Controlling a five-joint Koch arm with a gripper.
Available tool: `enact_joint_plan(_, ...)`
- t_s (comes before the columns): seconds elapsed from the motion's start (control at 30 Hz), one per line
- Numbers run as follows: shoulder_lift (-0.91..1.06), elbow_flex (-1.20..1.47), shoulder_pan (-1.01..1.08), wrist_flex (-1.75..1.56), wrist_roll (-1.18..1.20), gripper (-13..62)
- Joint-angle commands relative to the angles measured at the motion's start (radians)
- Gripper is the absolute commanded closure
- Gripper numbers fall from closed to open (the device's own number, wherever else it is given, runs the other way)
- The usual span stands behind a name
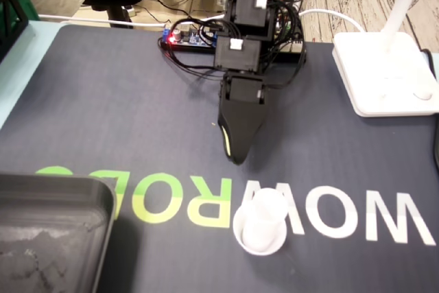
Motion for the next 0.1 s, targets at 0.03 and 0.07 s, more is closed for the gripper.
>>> enact_joint_plan(0.03,0.077,0.043,0.0,0.0,0.002,15.1)
enact_joint_plan(0.07,0.077,0.043,0.0,0.0,0.002,15.1)
